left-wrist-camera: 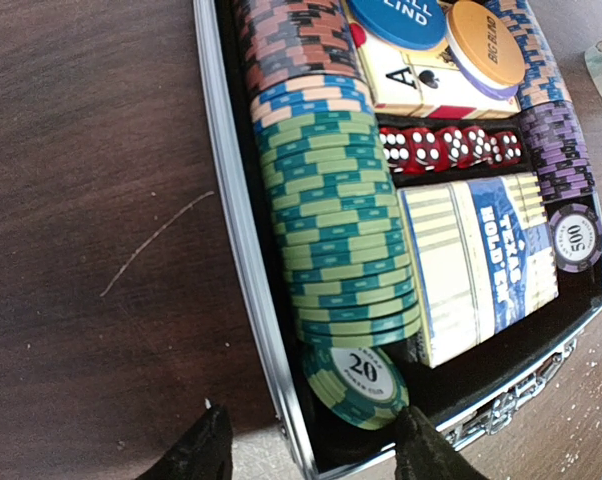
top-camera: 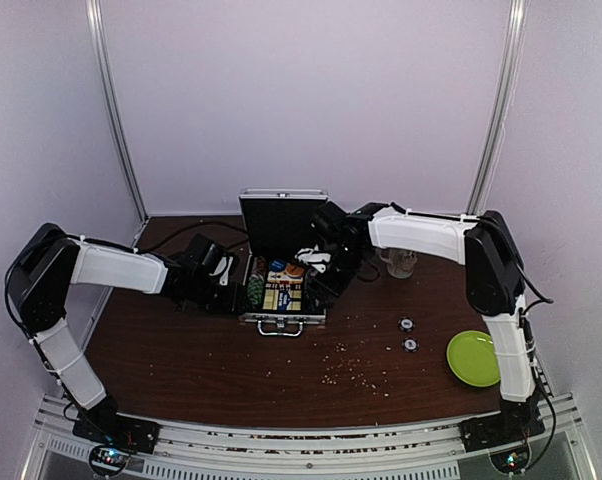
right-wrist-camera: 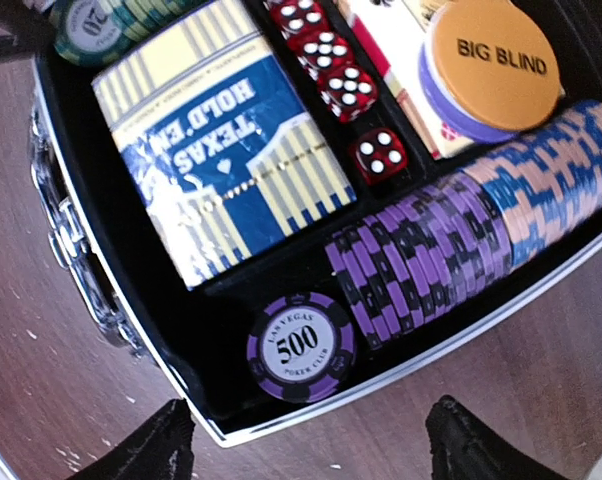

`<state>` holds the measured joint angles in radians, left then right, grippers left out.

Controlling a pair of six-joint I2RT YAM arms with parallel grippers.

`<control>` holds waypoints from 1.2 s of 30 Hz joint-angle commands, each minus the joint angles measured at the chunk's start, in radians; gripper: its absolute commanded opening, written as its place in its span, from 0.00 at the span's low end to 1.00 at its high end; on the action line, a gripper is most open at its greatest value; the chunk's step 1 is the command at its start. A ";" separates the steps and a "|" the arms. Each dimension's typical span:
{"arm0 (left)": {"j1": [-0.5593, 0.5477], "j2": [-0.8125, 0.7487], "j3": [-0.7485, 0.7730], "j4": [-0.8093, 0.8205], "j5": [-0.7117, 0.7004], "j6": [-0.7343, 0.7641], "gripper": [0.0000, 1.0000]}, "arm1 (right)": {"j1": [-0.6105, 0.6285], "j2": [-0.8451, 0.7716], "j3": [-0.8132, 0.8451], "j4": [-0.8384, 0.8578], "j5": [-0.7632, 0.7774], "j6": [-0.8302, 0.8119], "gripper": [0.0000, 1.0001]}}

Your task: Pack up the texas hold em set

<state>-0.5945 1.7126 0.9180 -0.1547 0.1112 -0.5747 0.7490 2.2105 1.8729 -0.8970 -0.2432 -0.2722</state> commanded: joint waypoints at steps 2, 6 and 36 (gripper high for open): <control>0.006 -0.007 -0.027 -0.025 -0.017 0.009 0.57 | -0.031 -0.003 -0.004 0.019 -0.046 0.123 0.72; 0.006 -0.008 -0.031 -0.023 -0.017 0.004 0.57 | -0.039 0.044 0.040 -0.009 -0.042 0.138 0.62; 0.007 0.008 -0.018 -0.031 -0.014 0.008 0.57 | -0.020 0.231 0.239 -0.165 0.169 0.024 0.52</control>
<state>-0.5945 1.7092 0.9115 -0.1482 0.1097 -0.5751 0.7403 2.3859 2.0819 -1.0439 -0.1959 -0.2024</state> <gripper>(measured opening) 0.576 0.527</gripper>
